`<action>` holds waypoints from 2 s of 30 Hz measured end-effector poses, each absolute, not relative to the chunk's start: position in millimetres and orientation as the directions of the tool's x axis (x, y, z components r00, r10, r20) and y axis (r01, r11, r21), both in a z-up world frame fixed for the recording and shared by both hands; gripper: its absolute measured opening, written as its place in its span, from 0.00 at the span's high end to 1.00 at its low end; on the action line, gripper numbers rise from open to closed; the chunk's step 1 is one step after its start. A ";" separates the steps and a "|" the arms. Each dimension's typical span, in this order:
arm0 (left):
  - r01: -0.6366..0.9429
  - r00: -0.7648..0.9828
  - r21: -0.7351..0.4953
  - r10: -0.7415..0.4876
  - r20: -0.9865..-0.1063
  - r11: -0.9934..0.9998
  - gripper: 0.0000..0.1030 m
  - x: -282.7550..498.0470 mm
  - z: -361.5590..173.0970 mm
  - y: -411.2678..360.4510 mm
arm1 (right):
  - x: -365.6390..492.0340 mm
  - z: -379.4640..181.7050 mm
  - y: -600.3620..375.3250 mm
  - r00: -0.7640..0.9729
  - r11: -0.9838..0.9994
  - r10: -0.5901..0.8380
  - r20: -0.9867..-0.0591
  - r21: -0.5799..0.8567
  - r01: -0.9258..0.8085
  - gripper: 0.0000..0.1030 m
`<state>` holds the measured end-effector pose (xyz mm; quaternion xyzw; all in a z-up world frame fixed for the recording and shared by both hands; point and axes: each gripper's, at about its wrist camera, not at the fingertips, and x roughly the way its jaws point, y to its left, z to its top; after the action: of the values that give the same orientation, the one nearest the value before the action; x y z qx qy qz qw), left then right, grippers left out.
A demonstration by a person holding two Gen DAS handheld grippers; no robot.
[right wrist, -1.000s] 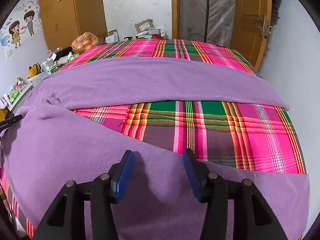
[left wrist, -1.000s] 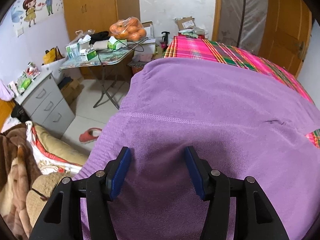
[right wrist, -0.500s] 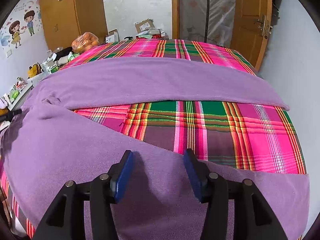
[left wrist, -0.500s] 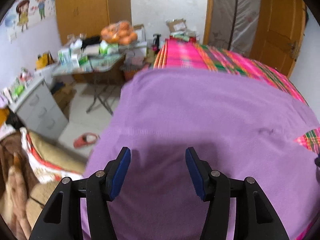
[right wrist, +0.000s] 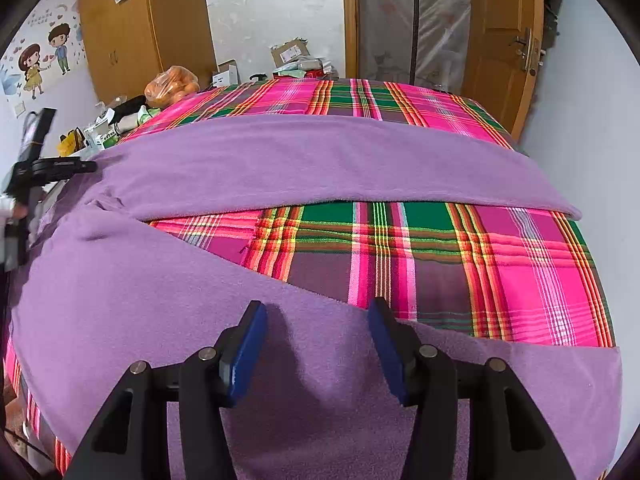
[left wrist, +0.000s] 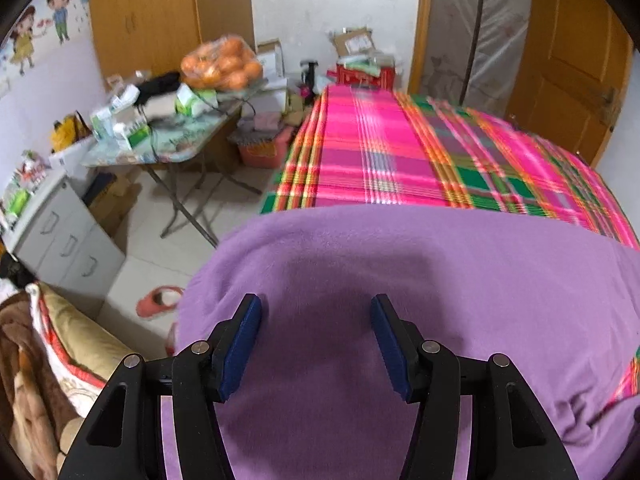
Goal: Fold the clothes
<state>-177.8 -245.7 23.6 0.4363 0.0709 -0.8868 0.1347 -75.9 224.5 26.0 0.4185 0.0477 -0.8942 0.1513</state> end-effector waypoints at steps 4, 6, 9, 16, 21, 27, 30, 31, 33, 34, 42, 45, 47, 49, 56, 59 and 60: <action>0.287 -0.598 0.001 -0.180 -0.781 -0.958 0.40 -181.2 18.7 -246.6 | -75.2 25.4 224.2 -0.602 -0.949 -0.237 -0.763 0.049 0.312 0.47; 0.292 -0.591 0.002 -0.182 -0.786 -0.956 0.40 -177.7 19.8 -245.1 | -75.2 25.3 224.0 -0.601 -0.948 -0.239 -0.763 0.050 0.313 0.46; 0.293 -0.593 0.031 -0.207 -0.778 -0.956 0.40 -161.7 27.5 -234.9 | -75.2 25.0 224.1 -0.600 -0.948 -0.244 -0.762 0.057 0.313 0.46; 0.260 -0.659 0.045 -0.211 -0.722 -0.965 0.40 -97.9 49.5 -199.1 | -74.2 24.7 222.4 -0.600 -0.948 -0.244 -0.762 0.057 0.312 0.46; 0.226 -0.685 0.025 -0.177 -0.707 -0.974 0.40 -65.2 49.1 -174.7 | -73.8 24.9 221.9 -0.600 -0.948 -0.245 -0.762 0.059 0.312 0.46; 0.183 -0.682 0.037 -0.154 -0.715 -0.982 0.40 -40.3 37.4 -152.3 | -73.9 24.9 222.7 -0.599 -0.948 -0.247 -0.762 0.062 0.312 0.46; 0.182 -0.680 0.025 -0.144 -0.719 -0.983 0.40 -27.8 33.1 -154.4 | -74.5 24.8 222.7 -0.599 -0.948 -0.246 -0.762 0.061 0.312 0.46; 0.189 -0.683 0.014 -0.142 -0.717 -0.982 0.40 -21.0 32.6 -158.0 | -74.8 24.7 222.7 -0.599 -0.948 -0.246 -0.762 0.060 0.312 0.46; 0.219 -0.684 0.006 -0.158 -0.713 -0.976 0.40 -6.0 29.9 -169.7 | -75.1 24.6 222.3 -0.600 -0.948 -0.242 -0.763 0.056 0.312 0.46; 0.234 -0.679 0.008 -0.169 -0.714 -0.972 0.40 -1.0 27.9 -175.8 | -75.2 24.6 221.9 -0.600 -0.949 -0.239 -0.763 0.052 0.312 0.46; 0.324 -0.638 0.000 -0.218 -0.739 -0.946 0.40 20.3 10.8 -211.0 | -74.7 23.9 217.3 -0.603 -0.949 -0.215 -0.768 0.019 0.314 0.46; 0.315 -0.642 0.003 -0.215 -0.736 -0.949 0.40 19.9 12.2 -206.0 | -74.8 23.9 217.9 -0.603 -0.949 -0.215 -0.768 0.019 0.315 0.46; 0.293 -0.653 -0.001 -0.199 -0.731 -0.956 0.40 17.0 14.8 -199.6 | -74.8 23.9 218.1 -0.602 -0.949 -0.215 -0.769 0.019 0.315 0.46; 0.268 -0.664 0.000 -0.185 -0.725 -0.963 0.40 12.9 17.9 -192.3 | -75.3 23.7 218.6 -0.602 -0.949 -0.215 -0.769 0.018 0.316 0.45; 0.105 -0.706 0.002 -0.076 -0.705 -0.994 0.40 -24.5 33.7 -152.0 | -75.2 24.4 218.6 -0.600 -0.948 -0.216 -0.770 0.019 0.318 0.45; 0.048 -0.692 0.009 -0.040 -0.721 -0.999 0.40 -43.7 28.3 -132.9 | -75.2 24.4 219.6 -0.599 -0.948 -0.221 -0.770 0.025 0.318 0.45; 0.035 -0.683 0.012 -0.033 -0.730 -0.999 0.40 -50.0 25.1 -128.1 | -75.5 24.5 220.1 -0.598 -0.947 -0.224 -0.770 0.028 0.319 0.45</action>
<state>-50.0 -128.1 25.1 0.3977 0.0016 -0.9173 0.0185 -75.5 220.1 24.5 0.4218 0.0561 -0.8920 0.1523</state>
